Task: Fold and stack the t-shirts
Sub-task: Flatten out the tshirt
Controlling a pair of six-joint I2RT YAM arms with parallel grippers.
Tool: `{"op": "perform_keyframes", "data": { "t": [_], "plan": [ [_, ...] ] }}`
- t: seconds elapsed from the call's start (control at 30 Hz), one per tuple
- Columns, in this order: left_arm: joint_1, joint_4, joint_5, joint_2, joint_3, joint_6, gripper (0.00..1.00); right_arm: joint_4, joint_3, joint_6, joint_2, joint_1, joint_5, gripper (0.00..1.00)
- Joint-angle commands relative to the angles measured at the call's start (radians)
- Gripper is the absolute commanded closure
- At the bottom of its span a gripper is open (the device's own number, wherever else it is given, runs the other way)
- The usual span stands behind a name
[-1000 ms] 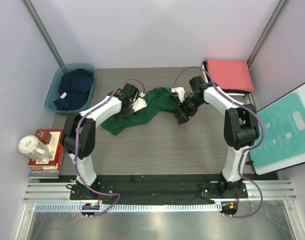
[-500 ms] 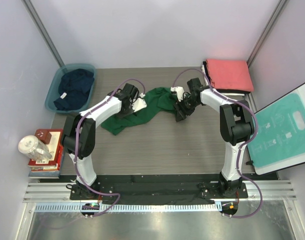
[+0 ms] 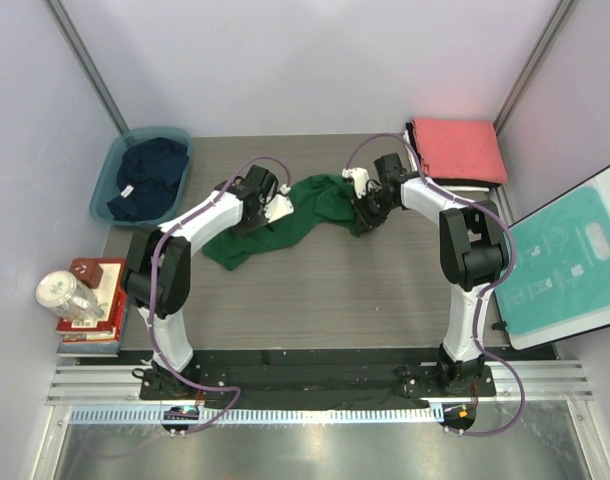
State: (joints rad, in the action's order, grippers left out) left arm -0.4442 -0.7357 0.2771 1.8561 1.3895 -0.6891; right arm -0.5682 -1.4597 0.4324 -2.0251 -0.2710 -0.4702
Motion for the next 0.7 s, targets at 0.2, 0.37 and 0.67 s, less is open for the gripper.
{"op": "perform_keyframes", "data": {
  "t": [0.2, 0.37, 0.67],
  "plan": [
    [0.007, 0.01, 0.01, -0.015, 0.02, -0.004, 1.0, 0.064, -0.031, -0.015, 0.019, -0.007, 0.068, 0.99],
    [0.018, 0.021, 0.033, -0.037, 0.052, -0.023, 1.0, -0.007, -0.12, 0.103, 0.075, -0.007, 0.209, 0.99],
    [0.067, 0.056, 0.168, 0.023, 0.491, -0.137, 1.0, -0.001, -0.495, 0.437, 0.092, 0.044, 0.606, 0.99]
  ]
}}
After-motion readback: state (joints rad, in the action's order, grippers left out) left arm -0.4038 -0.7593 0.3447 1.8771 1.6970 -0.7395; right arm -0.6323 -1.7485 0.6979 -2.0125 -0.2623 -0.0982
